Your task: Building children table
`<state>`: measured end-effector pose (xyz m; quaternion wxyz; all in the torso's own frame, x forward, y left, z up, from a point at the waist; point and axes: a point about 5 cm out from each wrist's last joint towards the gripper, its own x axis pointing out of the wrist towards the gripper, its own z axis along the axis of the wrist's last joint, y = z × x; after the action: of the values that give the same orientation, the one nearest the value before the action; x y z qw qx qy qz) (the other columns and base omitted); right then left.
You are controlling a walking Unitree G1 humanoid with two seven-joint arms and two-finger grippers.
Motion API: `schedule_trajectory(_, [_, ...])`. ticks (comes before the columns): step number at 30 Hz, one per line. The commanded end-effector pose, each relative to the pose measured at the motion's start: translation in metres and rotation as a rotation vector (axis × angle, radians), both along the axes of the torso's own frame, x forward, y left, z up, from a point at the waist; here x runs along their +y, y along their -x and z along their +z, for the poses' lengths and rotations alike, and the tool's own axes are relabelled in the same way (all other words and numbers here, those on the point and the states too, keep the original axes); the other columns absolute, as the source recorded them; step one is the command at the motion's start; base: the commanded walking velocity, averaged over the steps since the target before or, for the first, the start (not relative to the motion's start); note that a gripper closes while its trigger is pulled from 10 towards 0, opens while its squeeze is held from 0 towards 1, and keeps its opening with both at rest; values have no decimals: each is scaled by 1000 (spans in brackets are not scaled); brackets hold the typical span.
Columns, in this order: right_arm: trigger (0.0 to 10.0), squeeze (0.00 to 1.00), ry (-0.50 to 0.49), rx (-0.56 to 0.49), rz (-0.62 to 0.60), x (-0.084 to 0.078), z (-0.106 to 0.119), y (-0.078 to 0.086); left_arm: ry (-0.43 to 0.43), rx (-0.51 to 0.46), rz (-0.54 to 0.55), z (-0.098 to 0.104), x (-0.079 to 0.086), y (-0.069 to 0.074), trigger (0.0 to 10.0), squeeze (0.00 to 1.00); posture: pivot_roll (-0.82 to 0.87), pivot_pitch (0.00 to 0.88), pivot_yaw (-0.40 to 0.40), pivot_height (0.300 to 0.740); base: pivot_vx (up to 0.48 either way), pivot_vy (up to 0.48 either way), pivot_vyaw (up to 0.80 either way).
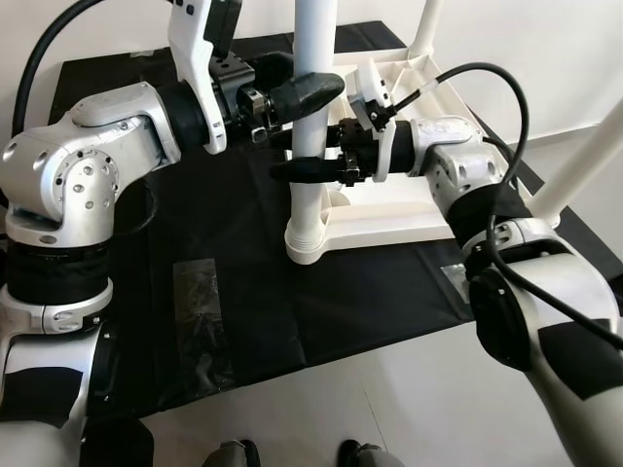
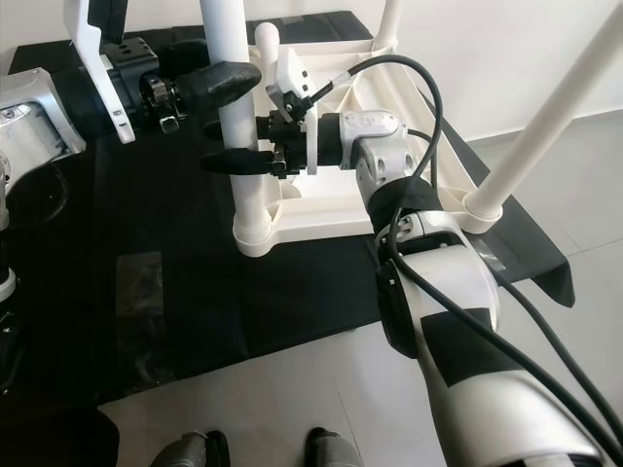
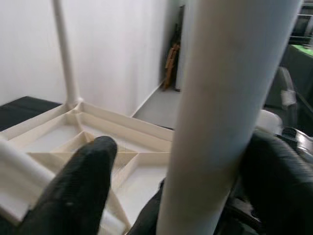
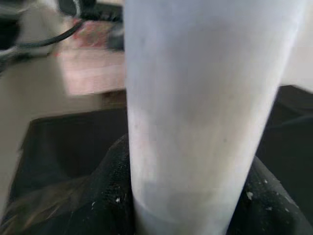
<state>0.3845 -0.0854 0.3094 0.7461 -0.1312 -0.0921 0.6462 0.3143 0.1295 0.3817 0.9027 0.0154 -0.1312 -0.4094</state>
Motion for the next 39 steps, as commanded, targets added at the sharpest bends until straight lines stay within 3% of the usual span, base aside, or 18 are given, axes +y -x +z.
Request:
schedule_trajectory(1, [0, 0, -22, 7, -90, -2, -7, -4, 24, 20, 31, 1, 3, -4, 10000, 525, -63, 194, -34, 740, 0, 0, 0])
schedule_trajectory(2, [0, 0, -27, 40, -126, 2, -16, -4, 27, 19, 32, 2, 5, -3, 10000, 0, -63, 192, -47, 740, 0, 0, 0])
schedule_trajectory(5, [0, 0, -24, 76, -161, 7, -28, -3, 28, 15, 36, 3, 7, -3, 10000, 0, -63, 192, -47, 740, 0, 0, 0])
schedule_trajectory(6, [0, 0, -119, 200, -417, 35, -72, 6, 33, 16, 41, 3, 9, -3, 10000, 0, -75, 183, -51, 740, 0, 0, 0])
schedule_trajectory(7, [0, 0, -189, 294, -646, 44, -99, 19, 35, 17, 44, 3, 10, -3, 10000, 0, -75, 183, -51, 740, 0, 0, 0])
schedule_trajectory(8, [0, 0, -196, 333, -771, 55, -122, 39, 37, 22, 54, 2, 10, -5, 10000, 0, -73, 188, -40, 740, 0, 0, 0])
schedule_trajectory(9, [0, 0, -210, 346, -828, 66, -129, 49, 35, 29, 51, -1, 9, -6, 10000, 0, -81, 173, -32, 740, 0, 0, 0])
schedule_trajectory(13, [0, 0, -214, 315, -809, 74, -126, 50, 32, 33, 39, -2, 6, -7, 10000, 0, -85, 172, -28, 740, 0, 0, 0])
schedule_trajectory(15, [0, 0, -230, 274, -790, 83, -115, 44, 30, 35, 17, -3, -3, -8, 10000, 0, -95, 162, -29, 740, 0, 0, 0])
schedule_trajectory(22, [0, 0, -246, 240, -790, 86, -105, 36, 40, 30, 6, 0, -10, -10, 10000, 0, -98, 156, -29, 740, 0, 0, 0])
schedule_trajectory(30, [0, 0, -231, 254, -877, 90, -99, 57, 40, 45, -4, 2, -11, -11, 10000, 0, -94, 155, -23, 740, 0, 0, 0])
schedule_trajectory(31, [0, 0, -233, 252, -879, 90, -99, 57, 42, 44, -4, 2, -11, -11, 5451, 0, -94, 156, -21, 740, 0, 0, 0])
schedule_trajectory(33, [0, 0, -235, 251, -880, 91, -99, 57, 43, 43, -4, 3, -12, -12, 5451, 0, -94, 156, -21, 740, 0, 0, 0])
schedule_trajectory(34, [0, 0, -238, 242, -877, 91, -97, 55, 40, 48, 1, 3, -12, -13, 0, 0, -95, 156, -20, 740, 0, 0, 0])
schedule_trajectory(38, [0, 0, -235, 224, -875, 91, -94, 51, 35, 59, 11, 3, -12, -16, 0, 0, -100, 155, -18, 740, 0, 0, 0])
schedule_trajectory(39, [549, 0, -229, 219, -876, 90, -94, 51, 36, 62, 14, 3, -11, -17, 0, 0, -99, 157, -20, 740, 0, 0, 0])
